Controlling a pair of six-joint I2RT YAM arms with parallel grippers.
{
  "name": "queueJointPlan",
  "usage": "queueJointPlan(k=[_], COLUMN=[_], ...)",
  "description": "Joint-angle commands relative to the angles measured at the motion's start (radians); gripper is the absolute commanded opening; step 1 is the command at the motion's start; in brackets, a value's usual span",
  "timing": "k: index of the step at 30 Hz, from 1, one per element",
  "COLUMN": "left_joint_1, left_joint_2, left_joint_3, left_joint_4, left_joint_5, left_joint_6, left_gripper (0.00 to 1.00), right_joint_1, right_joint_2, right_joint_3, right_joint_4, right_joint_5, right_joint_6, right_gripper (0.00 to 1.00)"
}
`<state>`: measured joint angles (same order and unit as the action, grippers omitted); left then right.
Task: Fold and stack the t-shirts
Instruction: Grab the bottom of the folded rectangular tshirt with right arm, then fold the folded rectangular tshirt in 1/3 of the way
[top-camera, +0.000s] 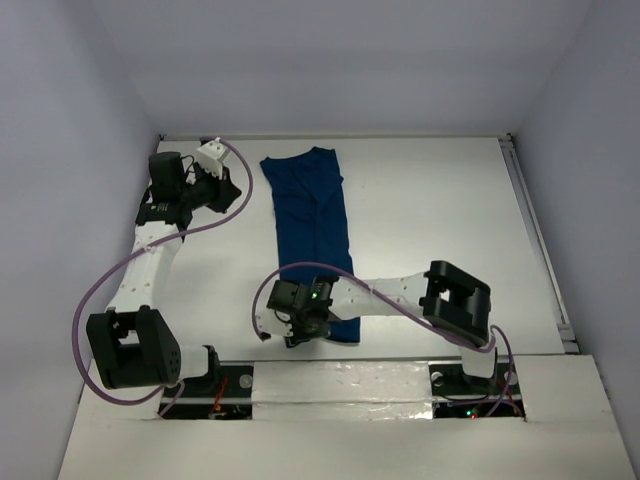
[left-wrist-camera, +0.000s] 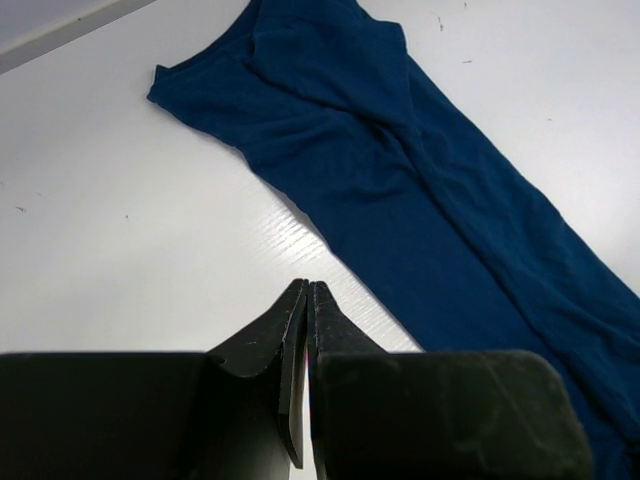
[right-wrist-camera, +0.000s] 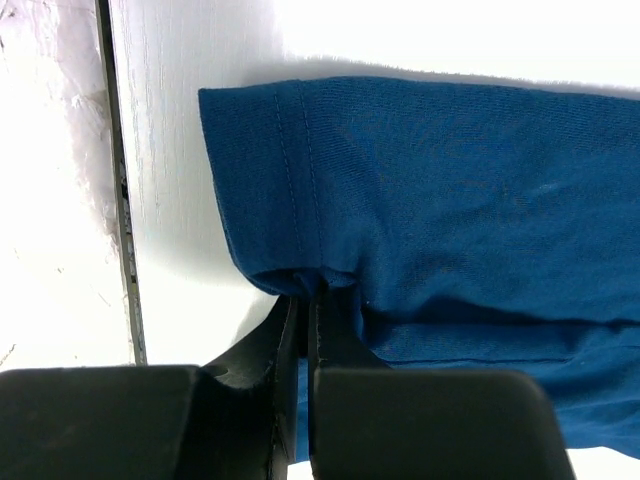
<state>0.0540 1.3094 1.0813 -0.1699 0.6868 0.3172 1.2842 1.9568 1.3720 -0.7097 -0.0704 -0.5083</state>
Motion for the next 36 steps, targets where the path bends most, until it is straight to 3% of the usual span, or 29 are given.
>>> queueJointPlan(k=[1,8,17,36], left_joint_1=[0.004,0.004,0.004,0.004], left_joint_2=[-0.01,0.013,0.057,0.065], left_joint_3=[0.028,0.029,0.046,0.051], left_joint_4=[0.001,0.001,-0.002,-0.005], left_joint_5=[0.033,0.028,0.063,0.071], left_joint_6=[0.013,0.019,0.02,0.034], left_gripper=[0.0,0.0,0.0,0.0], right_joint_1=[0.014,-0.006,-0.166,-0.355], right_joint_2=[0.018,-0.113,-0.164,0.114], right_joint_3=[-0.039,-0.011,0.133,0.545], right_joint_4=[0.001,-0.02,-0.043,-0.129], right_joint_5=[-0.046,0.049,0.11,0.096], right_joint_6=[-0.002,-0.018,-0.078,-0.233], right_gripper=[0.0,0.0,0.0,0.0])
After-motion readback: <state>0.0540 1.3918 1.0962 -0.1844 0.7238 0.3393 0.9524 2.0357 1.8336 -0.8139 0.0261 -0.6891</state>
